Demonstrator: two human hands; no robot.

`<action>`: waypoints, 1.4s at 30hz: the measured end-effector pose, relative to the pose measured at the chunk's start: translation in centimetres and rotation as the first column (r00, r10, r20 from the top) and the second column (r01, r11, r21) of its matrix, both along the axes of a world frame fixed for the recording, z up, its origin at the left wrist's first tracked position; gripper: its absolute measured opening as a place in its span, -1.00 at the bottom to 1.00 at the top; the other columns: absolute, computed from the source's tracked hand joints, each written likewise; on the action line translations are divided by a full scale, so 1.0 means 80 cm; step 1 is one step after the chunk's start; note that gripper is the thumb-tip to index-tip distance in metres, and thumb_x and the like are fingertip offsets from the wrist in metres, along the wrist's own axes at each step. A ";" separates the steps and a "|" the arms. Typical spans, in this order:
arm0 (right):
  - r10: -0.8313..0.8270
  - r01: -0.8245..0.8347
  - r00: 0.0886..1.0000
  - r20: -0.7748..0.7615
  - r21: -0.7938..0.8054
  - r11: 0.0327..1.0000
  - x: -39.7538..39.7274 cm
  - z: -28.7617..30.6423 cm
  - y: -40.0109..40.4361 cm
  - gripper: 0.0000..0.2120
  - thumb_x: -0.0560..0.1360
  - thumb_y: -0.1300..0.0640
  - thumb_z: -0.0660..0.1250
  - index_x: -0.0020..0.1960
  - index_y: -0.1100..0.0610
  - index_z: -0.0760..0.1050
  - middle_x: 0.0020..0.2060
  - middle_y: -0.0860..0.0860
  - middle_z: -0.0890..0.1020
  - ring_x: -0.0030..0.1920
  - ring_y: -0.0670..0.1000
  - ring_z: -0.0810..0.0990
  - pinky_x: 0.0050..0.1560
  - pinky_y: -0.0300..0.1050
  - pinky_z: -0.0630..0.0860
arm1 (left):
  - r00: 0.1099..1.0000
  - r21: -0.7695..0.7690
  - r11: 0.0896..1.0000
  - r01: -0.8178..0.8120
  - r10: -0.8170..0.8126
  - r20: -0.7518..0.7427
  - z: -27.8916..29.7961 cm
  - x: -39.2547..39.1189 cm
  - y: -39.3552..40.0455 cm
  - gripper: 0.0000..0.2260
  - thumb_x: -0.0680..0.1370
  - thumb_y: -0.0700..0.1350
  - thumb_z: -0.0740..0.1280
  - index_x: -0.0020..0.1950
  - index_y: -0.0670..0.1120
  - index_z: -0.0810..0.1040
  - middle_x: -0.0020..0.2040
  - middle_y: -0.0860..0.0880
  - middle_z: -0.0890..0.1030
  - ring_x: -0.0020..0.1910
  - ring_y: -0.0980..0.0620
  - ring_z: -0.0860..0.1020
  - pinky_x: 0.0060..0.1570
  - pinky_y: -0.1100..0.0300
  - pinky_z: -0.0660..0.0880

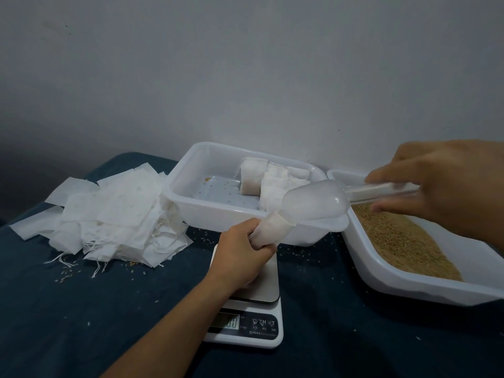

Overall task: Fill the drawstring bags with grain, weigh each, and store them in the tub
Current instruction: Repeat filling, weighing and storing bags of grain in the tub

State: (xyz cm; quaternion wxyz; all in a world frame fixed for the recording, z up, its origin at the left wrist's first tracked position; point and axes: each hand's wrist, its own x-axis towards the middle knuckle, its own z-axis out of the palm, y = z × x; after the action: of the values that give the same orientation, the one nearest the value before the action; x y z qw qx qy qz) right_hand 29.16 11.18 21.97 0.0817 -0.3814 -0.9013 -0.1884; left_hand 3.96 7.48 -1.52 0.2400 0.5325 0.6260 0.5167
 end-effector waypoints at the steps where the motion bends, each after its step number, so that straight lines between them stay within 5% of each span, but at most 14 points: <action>1: 0.014 -0.014 1.000 -0.019 0.025 1.000 0.004 -0.002 0.002 -0.63 0.40 -0.42 0.31 0.10 -0.31 0.66 -0.22 -0.29 0.49 -0.34 -0.06 0.50 -0.31 0.07 0.56 | 1.000 -0.011 1.000 -0.003 0.004 0.021 0.000 0.000 0.000 -0.88 0.46 -0.05 0.53 -0.05 0.08 0.64 -0.20 0.11 0.65 -0.17 0.08 0.60 -0.15 0.09 0.57; 4: -0.062 0.064 0.985 -0.160 0.004 0.998 0.021 -0.010 0.008 -0.67 0.38 -0.44 0.33 0.06 -0.34 0.59 -0.23 -0.28 0.52 -0.29 -0.06 0.53 -0.25 0.09 0.58 | 0.986 -0.059 0.998 0.021 -0.011 0.168 0.003 0.000 -0.001 -0.85 0.43 -0.02 0.57 -0.06 0.10 0.66 -0.18 0.10 0.68 -0.12 0.01 0.66 -0.11 0.06 0.60; 8: -0.272 0.186 0.864 -0.423 -0.232 0.955 0.034 -0.057 0.015 -0.69 0.36 -0.43 0.34 -0.15 -0.21 0.52 -0.30 -0.16 0.61 -0.31 -0.03 0.59 -0.31 -0.10 0.46 | 0.869 -0.017 0.986 0.167 -0.139 0.475 0.012 -0.002 -0.002 -0.79 0.48 -0.07 0.56 0.10 0.01 0.70 -0.03 0.00 0.75 -0.02 -0.03 0.72 -0.01 0.08 0.68; 14: -0.440 -0.164 0.571 -0.693 -0.622 0.766 -0.039 -0.192 0.021 -0.74 0.42 -0.27 0.50 -0.10 -0.13 0.55 -0.18 -0.13 0.72 -0.29 -0.10 0.67 -0.30 -0.19 0.52 | 0.635 0.038 0.971 0.236 -0.184 0.751 0.026 -0.002 -0.003 -0.83 0.69 -0.08 0.34 0.14 -0.12 0.69 0.00 -0.05 0.76 -0.03 0.01 0.73 -0.05 0.15 0.65; 17: -0.424 -0.383 0.479 -0.769 -0.618 0.687 -0.086 -0.235 0.020 -0.79 0.50 -0.08 0.54 -0.03 -0.05 0.54 0.03 -0.28 0.72 -0.05 -0.23 0.71 -0.24 -0.32 0.58 | 0.676 0.027 0.974 0.223 -0.174 0.716 0.026 -0.006 -0.006 -0.80 0.71 -0.05 0.30 0.14 -0.05 0.71 0.05 -0.05 0.76 0.02 -0.02 0.74 -0.07 0.15 0.65; 21: -0.375 -0.410 0.397 -0.838 -0.527 0.745 -0.112 -0.259 0.025 -0.70 0.49 -0.02 0.58 -0.17 -0.04 0.45 -0.28 -0.11 0.62 -0.26 -0.16 0.58 -0.24 -0.25 0.57 | 0.740 0.033 0.970 0.242 -0.206 0.640 0.022 -0.011 -0.009 -0.80 0.69 0.00 0.33 0.10 0.05 0.76 0.10 -0.06 0.75 0.08 -0.04 0.72 -0.06 0.14 0.66; 24: -0.339 -0.400 0.367 -0.866 -0.476 0.783 -0.116 -0.265 0.020 -0.68 0.52 0.01 0.56 -0.19 0.00 0.40 -0.33 -0.07 0.52 -0.30 -0.12 0.50 -0.28 -0.11 0.54 | 0.791 0.021 0.965 0.262 -0.227 0.568 0.019 -0.016 -0.009 -0.81 0.67 0.03 0.34 0.12 0.06 0.75 0.10 -0.05 0.74 0.11 -0.08 0.71 -0.01 0.07 0.68; 27: -0.335 -0.398 0.347 -0.876 -0.462 0.793 -0.116 -0.268 0.013 -0.67 0.56 0.04 0.52 -0.16 0.14 0.40 -0.33 0.02 0.48 -0.29 -0.07 0.46 -0.26 -0.01 0.51 | 0.914 0.040 0.974 0.223 -0.223 0.338 0.011 -0.032 -0.009 -0.84 0.68 -0.04 0.35 0.08 0.12 0.74 0.06 -0.01 0.75 0.11 -0.06 0.71 0.08 -0.01 0.67; 32: -0.378 -0.392 0.383 -0.843 -0.519 0.760 -0.120 -0.273 0.001 -0.64 0.57 0.07 0.50 -0.11 0.28 0.40 -0.18 0.29 0.54 -0.23 0.05 0.48 -0.15 0.15 0.56 | 0.985 0.112 0.980 0.165 -0.169 0.023 -0.006 -0.063 -0.017 -0.78 0.66 -0.15 0.40 0.07 0.19 0.72 -0.07 0.08 0.74 -0.09 0.10 0.68 -0.02 0.19 0.64; 35: -0.406 -0.407 0.390 -0.827 -0.550 0.729 -0.126 -0.280 -0.005 -0.69 0.55 0.09 0.51 -0.06 0.30 0.46 -0.13 0.27 0.61 -0.22 0.09 0.58 -0.09 0.03 0.60 | 0.988 0.114 0.983 0.144 -0.150 0.047 -0.011 -0.073 -0.023 -0.81 0.65 -0.13 0.42 0.01 0.17 0.72 -0.13 0.03 0.73 -0.15 0.03 0.68 -0.13 0.18 0.64; 38: -0.451 -0.409 0.379 -0.808 -0.583 0.702 -0.132 -0.286 -0.005 -0.68 0.54 0.11 0.52 0.02 0.34 0.49 -0.06 0.27 0.66 -0.03 0.27 0.64 0.05 0.21 0.61 | 0.989 0.098 0.986 0.137 -0.141 0.036 -0.011 -0.079 -0.025 -0.84 0.63 -0.12 0.44 -0.02 0.15 0.71 -0.16 0.04 0.73 -0.19 0.09 0.68 -0.19 0.26 0.62; 42: -0.463 -0.317 0.451 -0.763 -0.622 0.715 -0.132 -0.294 -0.001 -0.68 0.51 0.08 0.55 -0.12 0.23 0.45 -0.27 0.04 0.63 -0.29 -0.07 0.54 -0.15 -0.03 0.58 | 0.984 -0.001 0.997 0.082 -0.081 -0.157 -0.016 -0.082 -0.025 -0.87 0.61 -0.06 0.45 -0.09 0.17 0.67 -0.22 0.15 0.69 -0.26 0.19 0.64 -0.22 0.35 0.55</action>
State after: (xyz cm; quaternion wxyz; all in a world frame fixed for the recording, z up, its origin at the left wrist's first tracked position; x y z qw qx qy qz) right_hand 18.57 11.11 -1.52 0.3810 -0.4637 -0.6995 0.3880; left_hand -2.61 5.45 -2.82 0.2096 0.5974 0.6193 0.4644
